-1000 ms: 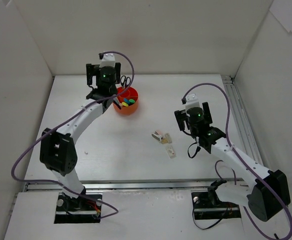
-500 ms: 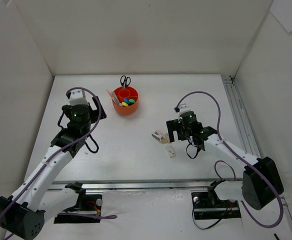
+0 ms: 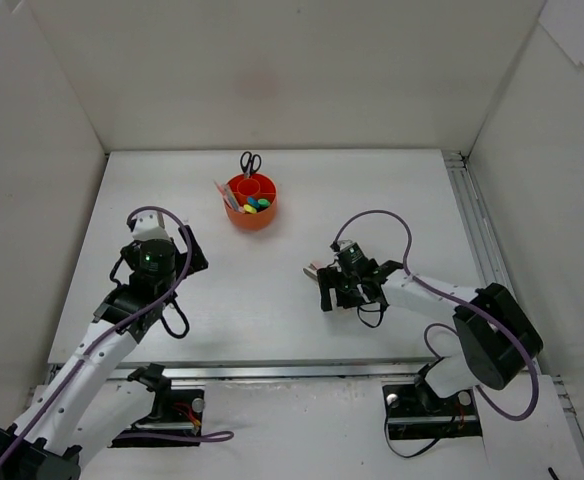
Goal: Sort the stationery into containers
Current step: Pick up the stationery from the center of the board, then place the stationery in the storage box, then pick up the stationery from the center of the board.
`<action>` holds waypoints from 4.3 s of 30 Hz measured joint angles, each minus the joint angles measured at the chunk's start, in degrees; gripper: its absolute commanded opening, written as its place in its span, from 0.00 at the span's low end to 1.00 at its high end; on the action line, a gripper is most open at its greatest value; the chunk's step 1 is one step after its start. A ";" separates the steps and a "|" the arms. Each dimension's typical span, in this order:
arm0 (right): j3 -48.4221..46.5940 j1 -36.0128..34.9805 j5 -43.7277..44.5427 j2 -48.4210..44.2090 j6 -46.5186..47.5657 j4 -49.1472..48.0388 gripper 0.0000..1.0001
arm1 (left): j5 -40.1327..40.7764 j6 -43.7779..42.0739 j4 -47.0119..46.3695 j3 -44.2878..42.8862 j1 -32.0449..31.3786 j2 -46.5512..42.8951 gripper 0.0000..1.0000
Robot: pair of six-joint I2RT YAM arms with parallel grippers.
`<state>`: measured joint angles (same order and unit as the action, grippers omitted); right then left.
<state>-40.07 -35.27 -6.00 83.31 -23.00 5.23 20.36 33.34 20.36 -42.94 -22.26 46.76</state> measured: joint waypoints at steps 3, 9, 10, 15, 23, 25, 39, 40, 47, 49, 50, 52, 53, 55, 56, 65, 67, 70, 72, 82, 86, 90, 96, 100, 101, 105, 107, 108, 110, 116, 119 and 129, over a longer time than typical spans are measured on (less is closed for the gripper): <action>-0.70 -1.95 2.32 1.36 -1.22 0.02 0.36 | 0.02 -0.02 0.04 0.00 0.11 0.11 1.00; -2.27 -5.64 8.59 2.95 -3.98 1.40 0.14 | 0.07 -0.02 0.20 0.00 0.22 0.48 1.00; -2.47 -6.16 9.38 2.95 -4.04 1.95 0.13 | 0.07 -0.04 0.22 0.00 0.22 0.48 1.00; -4.55 -7.87 11.78 2.49 -2.29 5.68 0.12 | 0.09 -0.04 0.20 0.02 0.22 0.46 1.00; -22.03 -8.02 16.24 1.22 9.99 7.98 0.13 | -0.61 0.00 -0.24 1.07 0.72 0.46 0.99; -28.83 -7.91 17.14 2.95 13.86 7.45 0.13 | -1.09 0.11 -0.52 1.73 1.14 0.44 1.00; -60.41 -3.96 4.74 31.39 33.86 -7.58 0.19 | -3.23 1.38 1.86 2.80 4.59 -1.29 0.99; -60.43 -3.98 3.72 32.72 34.80 -9.75 0.20 | -3.23 1.38 2.05 2.89 4.76 -1.79 0.99; -62.36 -4.09 -1.20 40.63 37.97 -22.60 0.23 | -3.17 1.38 3.50 3.63 6.25 -4.22 1.00; -64.98 -4.15 -1.86 43.65 38.12 -24.57 0.23 | -3.17 1.40 3.63 3.96 6.62 -4.70 1.00; -66.36 -4.17 -2.01 45.09 38.12 -25.38 0.24 | -3.17 1.40 3.72 4.11 6.64 -4.87 1.00; -68.91 -4.15 -2.05 47.98 38.10 -26.40 0.24 | -3.13 1.40 4.15 4.28 6.75 -5.16 0.99; -69.83 -4.15 -1.97 49.09 38.12 -26.95 0.24 | -3.17 1.40 4.31 4.28 6.91 -5.20 1.00; -70.71 -4.15 -1.73 50.88 38.10 -27.71 0.24 | -2.95 1.40 4.57 4.28 7.13 -5.42 0.99; -70.73 -4.15 -1.49 51.52 38.10 -28.13 0.25 | -2.93 1.42 4.76 4.28 7.28 -5.55 1.00; -70.42 -4.04 0.57 52.57 36.72 -30.18 0.29 | -2.58 1.38 5.38 4.33 7.78 -6.38 1.00; -69.66 -4.02 0.92 52.57 36.50 -31.21 0.30 | -2.58 1.38 5.38 4.33 7.78 -6.36 0.99; -68.26 -3.91 1.38 52.57 36.17 -32.06 0.31 | -2.60 1.38 5.35 4.33 7.78 -6.25 1.00; -68.11 -3.74 1.66 52.57 36.04 -32.22 0.32 | -2.64 1.38 5.35 4.33 7.78 -6.16 1.00; -65.33 -3.15 1.64 50.84 35.52 -33.68 0.52 | -3.56 1.36 5.33 4.33 8.46 -5.84 1.00; -64.28 -3.06 0.55 49.53 35.41 -33.31 0.55 | -4.04 1.33 5.33 4.33 8.46 -5.84 0.99; -63.49 -3.06 -2.01 46.80 35.10 -31.95 0.70 | -4.48 1.31 5.33 4.33 8.46 -5.90 0.99; -56.68 -3.06 -6.14 35.04 34.40 -29.22 0.98 | -6.14 1.22 5.33 4.33 8.46 -6.54 0.99; -45.31 -3.08 -5.92 22.16 33.55 -25.88 0.98 | -7.98 1.14 5.31 4.33 8.46 -7.54 1.00; -42.62 -3.13 -5.31 19.04 33.31 -24.39 0.98 | -8.52 1.14 5.31 4.33 8.46 -7.69 1.00; -33.81 -3.17 0.39 9.18 30.84 -14.36 0.98 | -11.10 1.07 5.09 4.35 8.46 -7.89 0.99; -30.51 -2.99 3.37 6.56 29.35 -8.28 0.98 | -12.22 0.90 5.03 4.55 8.46 -7.76 0.99; -29.09 -2.86 4.39 5.90 28.68 -5.14 0.98 | -12.94 0.72 4.79 4.76 8.46 -7.65 0.99; -27.02 -2.36 5.22 5.92 27.45 0.44 0.98 | -14.14 0.59 4.46 5.38 8.44 -7.48 1.00; -29.22 -0.61 3.15 13.11 25.68 13.44 0.98 | -16.61 0.48 3.61 7.50 8.44 -7.28 0.99; -32.68 -0.28 2.21 18.73 25.49 16.59 0.98 | -17.18 0.50 3.50 8.04 8.41 -7.58 1.00; -41.22 0.07 1.44 29.66 24.41 19.87 0.92 | -16.96 0.55 3.58 8.15 8.39 -8.79 1.00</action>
<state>-81.30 -35.20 -4.56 112.97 1.41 25.10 3.40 33.89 23.94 -34.79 -13.87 37.98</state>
